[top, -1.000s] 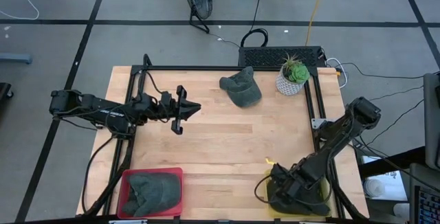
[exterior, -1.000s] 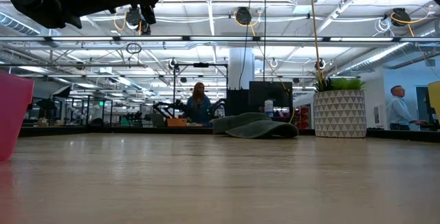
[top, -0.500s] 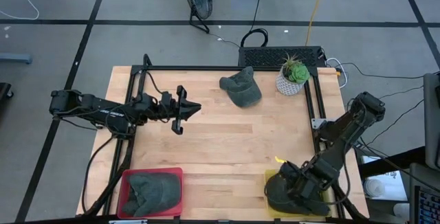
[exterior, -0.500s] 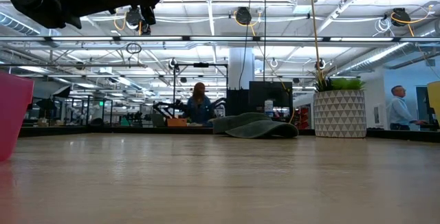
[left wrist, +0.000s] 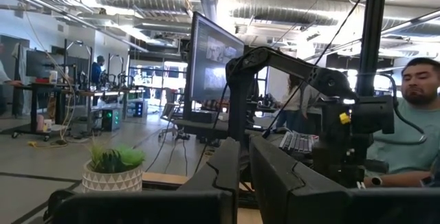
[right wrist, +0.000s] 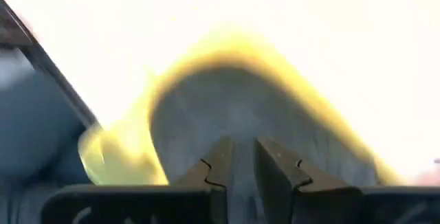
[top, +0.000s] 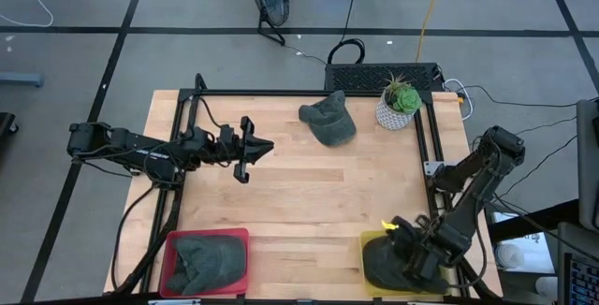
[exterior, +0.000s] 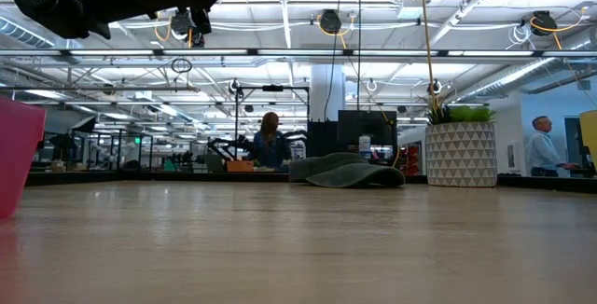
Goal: Pick & Place hat
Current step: Put the grey cap into the pink bin
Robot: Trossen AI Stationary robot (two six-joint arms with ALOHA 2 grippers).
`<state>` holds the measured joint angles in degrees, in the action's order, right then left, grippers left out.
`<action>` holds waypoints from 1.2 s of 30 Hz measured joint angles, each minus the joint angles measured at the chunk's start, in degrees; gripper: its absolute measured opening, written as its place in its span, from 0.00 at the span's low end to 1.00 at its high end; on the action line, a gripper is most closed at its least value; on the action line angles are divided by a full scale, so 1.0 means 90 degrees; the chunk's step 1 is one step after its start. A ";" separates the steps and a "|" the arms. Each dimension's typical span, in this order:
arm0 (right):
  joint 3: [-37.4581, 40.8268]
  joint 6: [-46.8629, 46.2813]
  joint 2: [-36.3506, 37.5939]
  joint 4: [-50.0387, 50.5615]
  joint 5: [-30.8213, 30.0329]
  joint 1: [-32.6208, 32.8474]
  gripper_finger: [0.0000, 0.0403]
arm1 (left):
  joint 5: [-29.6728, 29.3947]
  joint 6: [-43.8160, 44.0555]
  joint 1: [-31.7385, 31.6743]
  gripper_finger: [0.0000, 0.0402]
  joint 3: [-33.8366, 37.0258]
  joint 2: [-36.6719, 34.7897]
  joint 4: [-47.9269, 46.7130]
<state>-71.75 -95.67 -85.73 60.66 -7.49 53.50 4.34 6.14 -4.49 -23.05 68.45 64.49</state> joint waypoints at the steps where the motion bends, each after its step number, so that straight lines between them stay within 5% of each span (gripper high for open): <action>1: 0.0000 0.0141 0.0002 -0.0004 -0.0397 -0.0050 0.11 | 0.0000 -0.0001 0.0000 0.09 0.0000 0.0000 0.0000; 6: 0.0064 0.0972 0.0005 -0.0407 -0.2339 -0.0484 0.10 | -0.0002 0.0001 0.0000 0.09 0.0000 0.0000 0.0000; 9: 0.0309 0.1916 0.0007 -0.1123 -0.2812 -0.0957 0.10 | -0.0002 0.0004 0.0000 0.09 0.0000 0.0000 0.0000; 16: 0.1047 0.3889 0.0002 -0.2525 -0.2667 -0.2341 0.09 | -0.0175 0.0045 0.0000 0.09 0.0000 0.0000 -0.0154; 23: 0.1194 0.5205 0.0002 -0.2675 -0.2856 -0.3424 0.08 | -0.0738 0.0253 -0.0031 0.09 -0.0017 0.0000 -0.0775; 31: 0.1723 0.6696 0.0023 -0.3244 -0.2841 -0.4720 0.07 | -0.0886 0.0259 -0.0076 0.09 -0.1149 0.0080 -0.3306; 36: 0.2311 0.7291 0.0276 -0.4035 -0.2617 -0.5283 0.04 | -0.1570 0.0189 0.0019 0.09 -0.1542 0.0220 -0.4073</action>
<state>-50.95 -30.05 -83.25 24.34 -31.05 5.95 -9.79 7.85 -4.32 -36.93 70.42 27.83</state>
